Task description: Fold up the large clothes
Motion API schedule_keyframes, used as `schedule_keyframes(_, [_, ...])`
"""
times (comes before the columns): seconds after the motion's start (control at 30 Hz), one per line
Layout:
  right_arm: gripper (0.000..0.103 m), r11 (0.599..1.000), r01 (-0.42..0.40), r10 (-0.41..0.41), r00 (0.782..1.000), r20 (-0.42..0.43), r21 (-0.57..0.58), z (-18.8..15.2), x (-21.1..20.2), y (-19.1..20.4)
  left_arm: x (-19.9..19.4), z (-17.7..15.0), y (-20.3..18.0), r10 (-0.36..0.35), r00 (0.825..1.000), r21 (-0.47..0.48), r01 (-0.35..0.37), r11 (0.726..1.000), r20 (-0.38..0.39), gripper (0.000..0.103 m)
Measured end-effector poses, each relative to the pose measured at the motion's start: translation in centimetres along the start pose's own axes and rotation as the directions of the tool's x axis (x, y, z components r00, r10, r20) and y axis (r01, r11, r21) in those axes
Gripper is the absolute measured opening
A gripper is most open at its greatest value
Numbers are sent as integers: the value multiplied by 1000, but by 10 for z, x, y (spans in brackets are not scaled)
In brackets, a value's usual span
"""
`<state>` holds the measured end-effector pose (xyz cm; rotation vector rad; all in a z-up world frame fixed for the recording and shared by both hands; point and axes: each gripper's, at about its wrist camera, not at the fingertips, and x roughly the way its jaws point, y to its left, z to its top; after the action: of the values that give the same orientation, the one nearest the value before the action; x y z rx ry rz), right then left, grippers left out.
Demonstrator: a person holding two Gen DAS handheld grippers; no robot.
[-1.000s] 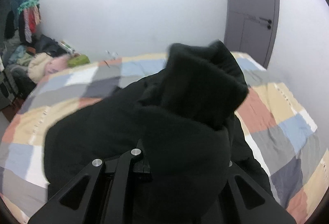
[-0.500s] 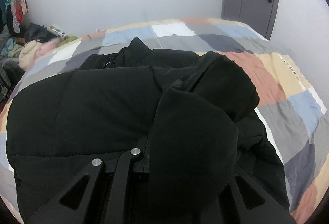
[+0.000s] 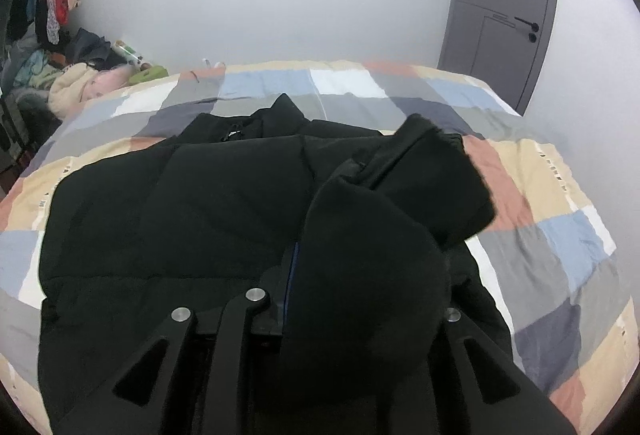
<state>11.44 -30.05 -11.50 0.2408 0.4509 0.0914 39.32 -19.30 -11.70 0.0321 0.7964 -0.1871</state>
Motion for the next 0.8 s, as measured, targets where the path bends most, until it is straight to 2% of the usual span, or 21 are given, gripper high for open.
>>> schedule_keyframes(0.03, [103, 1000, -1, 1, 1000, -2, 4, 0, 0, 0, -7, -1, 1, -4, 1000, 4, 4, 1000, 11, 30])
schedule_keyframes(0.07, [103, 1000, 0, 0, 1000, -1, 7, 0, -1, 1, -15, -2, 2, -11, 1000, 7, 11, 1000, 26, 45])
schedule_keyframes(0.1, [103, 1000, 0, 0, 1000, 1, 9, 0, -3, 2, -23, -4, 3, -21, 999, 14, 20, 1000, 45, 66])
schedule_keyframes(0.13, [103, 1000, -1, 1, 1000, 3, 8, 1, -4, 3, -32, -7, 4, -30, 998, 22, 28, 999, 60, 74])
schedule_keyframes(0.17, [103, 1000, -2, 2, 1000, 5, 7, 0, -4, 3, -38, -9, 6, -45, 997, 27, 44, 999, 70, 86])
schedule_keyframes(0.27, [103, 1000, -11, 11, 1000, 0, -10, 2, -2, 8, -61, -16, 16, -94, 992, 34, 92, 995, 86, 87])
schedule_keyframes(0.4, [103, 999, -34, 34, 999, -10, -20, 4, 4, 14, -91, -31, 44, -92, 987, 52, 86, 995, 130, 88])
schedule_keyframes(0.5, [103, 998, -56, 56, 998, -5, -15, 10, 11, 17, -108, -47, 76, -72, 986, 18, 70, 997, 149, 88])
schedule_keyframes(0.67, [103, 997, -72, 71, 997, -16, -30, 18, 33, 27, -128, -79, 126, -25, 975, -58, 39, 998, 222, 88])
schedule_keyframes(0.8, [103, 995, -55, 52, 998, -35, -82, 21, 59, 39, -119, -90, 154, 5, 979, -120, 20, 993, 206, 88])
